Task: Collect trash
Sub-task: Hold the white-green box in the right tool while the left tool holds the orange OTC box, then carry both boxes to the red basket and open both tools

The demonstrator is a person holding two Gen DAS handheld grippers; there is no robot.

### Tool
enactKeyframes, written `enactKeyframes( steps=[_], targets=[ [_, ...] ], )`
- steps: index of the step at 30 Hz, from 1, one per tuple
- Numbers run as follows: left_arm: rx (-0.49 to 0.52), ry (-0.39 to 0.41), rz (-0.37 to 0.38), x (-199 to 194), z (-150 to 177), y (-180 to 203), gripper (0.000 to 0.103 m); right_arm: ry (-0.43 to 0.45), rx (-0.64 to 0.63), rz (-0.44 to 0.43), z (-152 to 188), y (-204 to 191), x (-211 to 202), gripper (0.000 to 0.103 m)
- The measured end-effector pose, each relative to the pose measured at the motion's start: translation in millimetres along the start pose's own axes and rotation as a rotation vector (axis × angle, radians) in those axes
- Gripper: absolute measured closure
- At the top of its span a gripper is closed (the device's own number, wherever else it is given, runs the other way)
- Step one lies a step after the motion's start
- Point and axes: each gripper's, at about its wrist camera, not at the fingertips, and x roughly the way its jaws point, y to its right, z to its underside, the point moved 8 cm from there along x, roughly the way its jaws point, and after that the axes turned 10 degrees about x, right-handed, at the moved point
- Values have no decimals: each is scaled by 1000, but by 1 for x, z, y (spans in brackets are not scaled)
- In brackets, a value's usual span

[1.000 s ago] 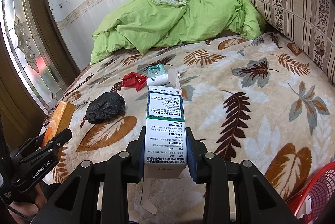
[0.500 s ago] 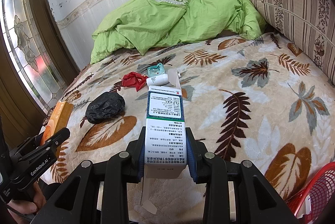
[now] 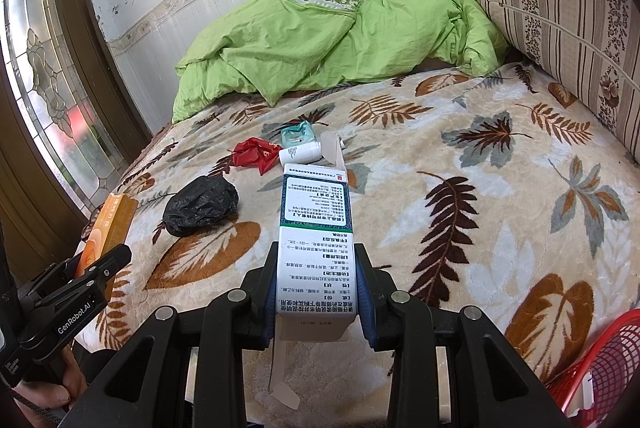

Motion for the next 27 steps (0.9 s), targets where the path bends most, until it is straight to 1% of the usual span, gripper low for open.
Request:
enactKeyframes(
  steps=[8,11,14,16,20,23,27],
  targets=[
    [-3,-1,6,0,0,-1,56,0,0,0,0,0,0,68],
    [-7,1,47,-2,1,0,56,2,10,-1,-1,2,-1,68],
    [22,17,85,-9,-3,9,56,-1,46,-14,-4,9,-10,68],
    [49,28,122,-14,-6,20,56,-10,84,-25,-4,18,-19,68],
    [111,48,205,-25,-14,58,56,-17,146,-18,-3,41,-43,68],
    [165,67,295,-38,-21,93,56,-1,194,-5,-2,61,-69,68],
    [236,80,438,-57,-30,145,56,39,249,51,-1,96,-114,68]
  ],
)
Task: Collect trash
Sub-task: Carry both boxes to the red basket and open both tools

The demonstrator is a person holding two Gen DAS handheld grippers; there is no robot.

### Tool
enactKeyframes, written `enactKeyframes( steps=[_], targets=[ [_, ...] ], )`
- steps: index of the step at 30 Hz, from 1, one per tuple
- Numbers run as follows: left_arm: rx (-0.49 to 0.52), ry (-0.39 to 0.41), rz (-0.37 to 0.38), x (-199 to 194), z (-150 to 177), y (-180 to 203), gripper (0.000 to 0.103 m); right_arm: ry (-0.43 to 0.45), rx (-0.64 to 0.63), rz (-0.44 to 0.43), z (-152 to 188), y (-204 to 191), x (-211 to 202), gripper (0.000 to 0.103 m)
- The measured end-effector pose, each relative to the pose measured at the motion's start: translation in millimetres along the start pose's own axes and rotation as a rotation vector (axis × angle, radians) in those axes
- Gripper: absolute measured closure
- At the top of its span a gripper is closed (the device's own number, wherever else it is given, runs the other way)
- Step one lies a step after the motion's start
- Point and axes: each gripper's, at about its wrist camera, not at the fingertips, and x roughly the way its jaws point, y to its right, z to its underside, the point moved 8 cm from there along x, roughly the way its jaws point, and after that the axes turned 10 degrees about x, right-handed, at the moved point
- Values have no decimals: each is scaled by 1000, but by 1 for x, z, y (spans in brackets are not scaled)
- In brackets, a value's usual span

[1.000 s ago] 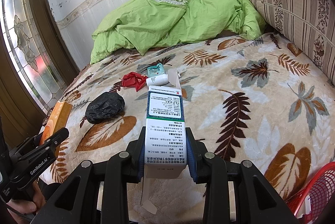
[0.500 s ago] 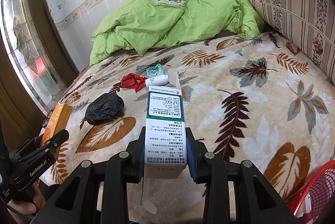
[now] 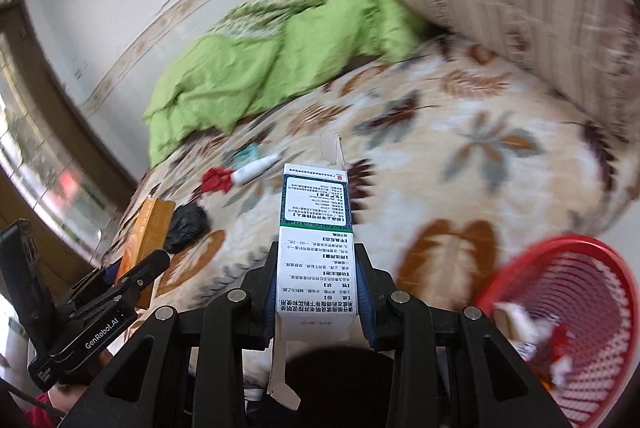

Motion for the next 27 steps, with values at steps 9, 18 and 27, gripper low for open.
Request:
enactKeyframes(
  steps=[9,18,27],
  targets=[
    [105,-46,329,15,-35,119,56,143,154,190,-18,111,-105,68],
    [199,-151,512,34,-28,221,56,152,262,280,-3,176,-137,68],
    [186,-167,541,37,-26,226,36,122,321,288,4,198,-125,56]
  ],
)
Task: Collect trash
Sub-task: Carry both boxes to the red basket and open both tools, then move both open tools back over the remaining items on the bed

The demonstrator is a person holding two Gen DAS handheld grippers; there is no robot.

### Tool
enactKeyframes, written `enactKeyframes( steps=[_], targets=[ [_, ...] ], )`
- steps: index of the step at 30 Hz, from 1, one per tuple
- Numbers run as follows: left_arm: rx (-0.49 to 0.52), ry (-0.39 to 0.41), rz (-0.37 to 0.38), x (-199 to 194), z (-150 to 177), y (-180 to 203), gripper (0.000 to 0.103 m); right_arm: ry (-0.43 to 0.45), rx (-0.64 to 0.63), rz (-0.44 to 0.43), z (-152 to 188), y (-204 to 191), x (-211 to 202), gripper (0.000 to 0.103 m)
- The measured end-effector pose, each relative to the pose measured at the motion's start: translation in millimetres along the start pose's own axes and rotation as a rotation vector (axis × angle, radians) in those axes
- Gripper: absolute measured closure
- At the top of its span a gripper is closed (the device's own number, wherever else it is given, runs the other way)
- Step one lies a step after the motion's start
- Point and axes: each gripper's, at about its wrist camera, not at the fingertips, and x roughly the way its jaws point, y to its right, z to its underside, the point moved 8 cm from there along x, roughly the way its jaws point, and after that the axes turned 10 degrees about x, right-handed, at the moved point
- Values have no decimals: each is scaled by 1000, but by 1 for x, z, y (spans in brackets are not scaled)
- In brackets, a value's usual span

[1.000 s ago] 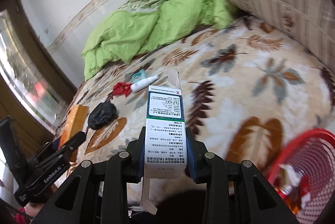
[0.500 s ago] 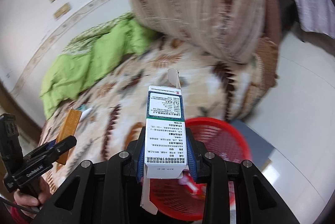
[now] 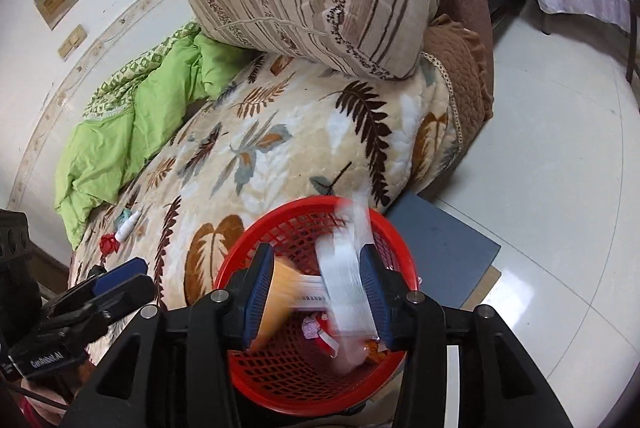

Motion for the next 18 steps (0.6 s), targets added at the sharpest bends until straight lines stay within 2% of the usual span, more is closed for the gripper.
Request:
enactKeyframes(
  steps=[7,13,18],
  targets=[
    [-86,48,-107,-37,12,-59,35,-13,-76,-63,7,-44,8,56],
    [-155,84,-228,-80,41,-120,35,-85,-178,-143,31,-116,36,56],
    [-263,111,-320,-123,72,-178,35,-99,-316,-202,55,-183,54,56]
  ],
)
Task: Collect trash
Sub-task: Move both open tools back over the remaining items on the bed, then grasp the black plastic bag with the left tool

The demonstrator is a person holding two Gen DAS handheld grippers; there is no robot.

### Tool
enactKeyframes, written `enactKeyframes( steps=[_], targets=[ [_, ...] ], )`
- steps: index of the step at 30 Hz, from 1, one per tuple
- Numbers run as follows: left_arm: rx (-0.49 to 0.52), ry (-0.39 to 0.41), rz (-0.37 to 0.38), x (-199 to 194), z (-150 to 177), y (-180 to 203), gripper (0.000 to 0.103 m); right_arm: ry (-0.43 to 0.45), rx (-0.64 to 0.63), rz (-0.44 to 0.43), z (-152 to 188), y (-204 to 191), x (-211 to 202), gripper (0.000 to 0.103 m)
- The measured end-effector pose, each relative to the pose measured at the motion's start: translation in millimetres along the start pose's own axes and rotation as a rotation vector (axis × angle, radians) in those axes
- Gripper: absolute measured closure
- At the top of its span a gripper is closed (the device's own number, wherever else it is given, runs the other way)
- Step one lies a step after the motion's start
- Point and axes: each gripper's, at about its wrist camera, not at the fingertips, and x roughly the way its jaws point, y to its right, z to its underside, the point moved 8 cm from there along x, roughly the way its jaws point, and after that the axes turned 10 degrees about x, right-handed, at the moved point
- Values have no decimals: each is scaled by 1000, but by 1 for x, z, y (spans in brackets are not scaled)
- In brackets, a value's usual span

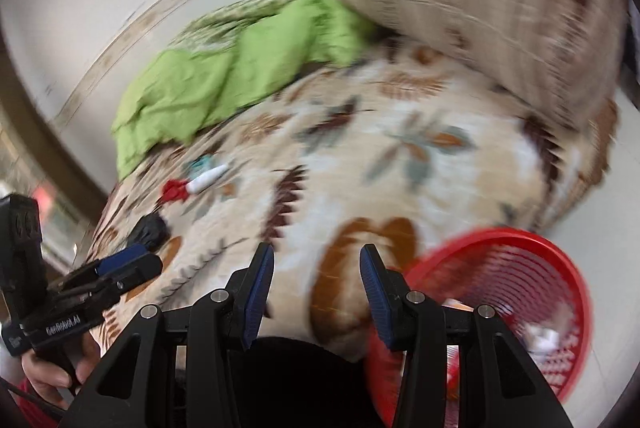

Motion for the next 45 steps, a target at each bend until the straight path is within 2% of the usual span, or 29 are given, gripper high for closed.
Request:
enactKeyframes(
  steps=[4,9,14,17,21,24,26,29,32,37,40,41,43,44,45],
  targets=[
    [-109,34,-108,-29,14,-69,34,-63,-71,-36,14,-38,33,55],
    [-256,42,-238,-56,40,-158,27,-125,-125,-89,25,-81,72,55],
    [-330,8,-247,-48,51,-214,26,-150,-152,-121,33,-107,96,51],
    [-350,1,-217,-28,44,-238,25,-178,-155,-127,44,-109,107,51],
    [-372,-21,-208,5,34,-263,25,-176,-149,-142,43,-106,107,51],
    [-352,-76,-209,36,33,-272,25,-185,-131,-133,43,-101,108,51],
    [-318,-117,-253,52,36,-274,22,-183,-135,-139,43,-100,107,51],
    [-216,-130,-324,66,38,-266,13,-178,-140,-149,42,-101,107,51],
    [-149,-143,-394,78,40,-261,12,-186,-138,-156,43,-101,108,51],
    [-131,-149,-454,91,41,-268,12,-192,-148,-163,45,-106,111,51],
    [-126,-168,-477,95,41,-272,18,-185,-157,-160,45,-107,109,51],
    [-129,-168,-488,95,41,-272,23,-183,-155,-162,45,-107,109,51],
    [-140,-159,-522,92,42,-274,40,-184,-145,-163,44,-105,109,51],
    [-156,-147,-535,87,42,-276,53,-185,-139,-163,44,-104,109,51],
    [-180,-135,-534,83,43,-278,59,-186,-136,-164,44,-104,109,51]
  ],
)
